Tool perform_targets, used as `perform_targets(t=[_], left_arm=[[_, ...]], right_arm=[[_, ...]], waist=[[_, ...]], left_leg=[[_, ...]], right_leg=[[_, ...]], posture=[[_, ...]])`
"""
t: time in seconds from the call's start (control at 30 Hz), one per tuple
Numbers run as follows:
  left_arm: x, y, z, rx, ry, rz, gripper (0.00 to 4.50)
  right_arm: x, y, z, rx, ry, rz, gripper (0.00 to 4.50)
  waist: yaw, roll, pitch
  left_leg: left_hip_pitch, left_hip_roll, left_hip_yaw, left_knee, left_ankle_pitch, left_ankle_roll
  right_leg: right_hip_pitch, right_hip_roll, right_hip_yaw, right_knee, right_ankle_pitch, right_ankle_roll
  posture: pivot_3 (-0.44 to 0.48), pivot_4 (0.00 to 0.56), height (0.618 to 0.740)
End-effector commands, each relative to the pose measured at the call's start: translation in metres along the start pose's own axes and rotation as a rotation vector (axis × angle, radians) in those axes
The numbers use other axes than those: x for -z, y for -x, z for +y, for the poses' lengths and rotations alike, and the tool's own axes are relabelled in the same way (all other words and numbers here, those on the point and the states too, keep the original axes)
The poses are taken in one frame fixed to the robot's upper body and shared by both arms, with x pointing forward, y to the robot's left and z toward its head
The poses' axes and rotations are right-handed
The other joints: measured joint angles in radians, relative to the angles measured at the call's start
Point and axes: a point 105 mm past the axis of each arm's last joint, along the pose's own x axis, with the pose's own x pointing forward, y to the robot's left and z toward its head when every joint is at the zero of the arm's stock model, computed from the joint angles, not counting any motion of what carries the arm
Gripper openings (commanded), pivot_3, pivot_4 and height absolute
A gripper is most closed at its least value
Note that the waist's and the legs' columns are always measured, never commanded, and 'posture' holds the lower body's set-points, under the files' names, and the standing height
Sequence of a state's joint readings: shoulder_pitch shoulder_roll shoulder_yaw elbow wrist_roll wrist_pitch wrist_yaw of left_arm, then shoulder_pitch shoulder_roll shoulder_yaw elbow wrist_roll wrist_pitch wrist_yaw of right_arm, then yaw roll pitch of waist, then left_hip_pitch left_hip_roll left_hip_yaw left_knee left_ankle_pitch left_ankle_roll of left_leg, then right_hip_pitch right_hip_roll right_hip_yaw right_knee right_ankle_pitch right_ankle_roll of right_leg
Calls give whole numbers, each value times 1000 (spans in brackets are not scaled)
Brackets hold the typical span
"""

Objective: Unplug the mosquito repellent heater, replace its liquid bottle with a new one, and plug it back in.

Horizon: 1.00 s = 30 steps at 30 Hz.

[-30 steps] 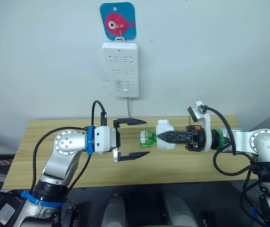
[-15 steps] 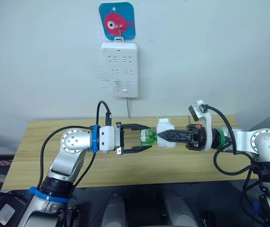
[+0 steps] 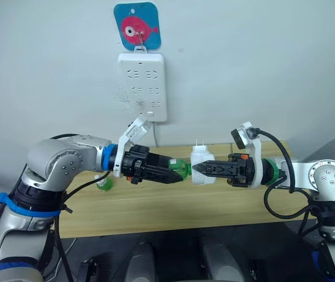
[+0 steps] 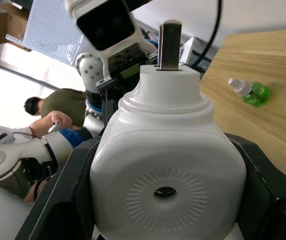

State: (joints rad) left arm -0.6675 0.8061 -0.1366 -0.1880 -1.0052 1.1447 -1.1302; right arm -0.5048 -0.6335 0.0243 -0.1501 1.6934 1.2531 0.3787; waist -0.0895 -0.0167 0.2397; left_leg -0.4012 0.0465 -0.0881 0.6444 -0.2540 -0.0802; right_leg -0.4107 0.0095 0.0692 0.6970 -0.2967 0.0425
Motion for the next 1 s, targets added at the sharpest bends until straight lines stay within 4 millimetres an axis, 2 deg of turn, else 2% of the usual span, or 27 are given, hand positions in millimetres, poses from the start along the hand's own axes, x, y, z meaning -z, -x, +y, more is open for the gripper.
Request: perform_targets(t=[0.03,0.23,0.37,0.43,0.5,0.6,0.77,1.0], left_arm=[[-11,29,-2,-69,24,-38,2240],[-11,34,-6,-64,59,-36,2240],[-2,36,-9,-78,15,6,2240],[4,39,-4,-129,-22,13,2240],[14,41,7,-214,-100,31,2240],[30,39,12,-264,-176,69,2240],[53,26,8,-253,-225,114,2240],[70,16,10,-271,-257,134,2240]], right_arm=[[-2,12,-2,39,7,-13,3004],[-4,14,-4,57,13,-16,3004],[-4,17,-8,95,26,-21,3004],[-5,25,-28,240,62,-24,3004],[1,41,-66,514,130,31,3004],[8,66,-107,812,248,122,3004],[13,92,-147,1098,407,300,3004],[0,103,-174,1222,438,380,3004]], waist=[[0,0,0],[3,0,0],[4,0,0],[3,0,0],[3,0,0],[6,0,1],[6,0,2],[5,-1,3]], left_leg=[[0,0,0,0,0,0],[0,0,0,1,0,0],[0,0,1,0,0,0],[0,0,1,0,0,0],[0,0,1,0,0,0],[0,0,2,0,0,0],[-1,0,4,0,0,0],[0,0,5,0,0,0]], right_leg=[[0,0,0,0,0,0],[0,0,0,0,0,0],[0,0,1,0,0,0],[0,0,1,-1,0,0],[-1,0,1,0,0,0],[-1,-1,2,-1,0,0],[-3,-1,3,-1,0,0],[-3,-1,4,0,0,0]], posture=[[-79,203,725],[-77,205,725],[-82,210,725],[-85,213,725],[-87,215,725],[-84,220,725],[-78,227,725],[-67,228,725]])
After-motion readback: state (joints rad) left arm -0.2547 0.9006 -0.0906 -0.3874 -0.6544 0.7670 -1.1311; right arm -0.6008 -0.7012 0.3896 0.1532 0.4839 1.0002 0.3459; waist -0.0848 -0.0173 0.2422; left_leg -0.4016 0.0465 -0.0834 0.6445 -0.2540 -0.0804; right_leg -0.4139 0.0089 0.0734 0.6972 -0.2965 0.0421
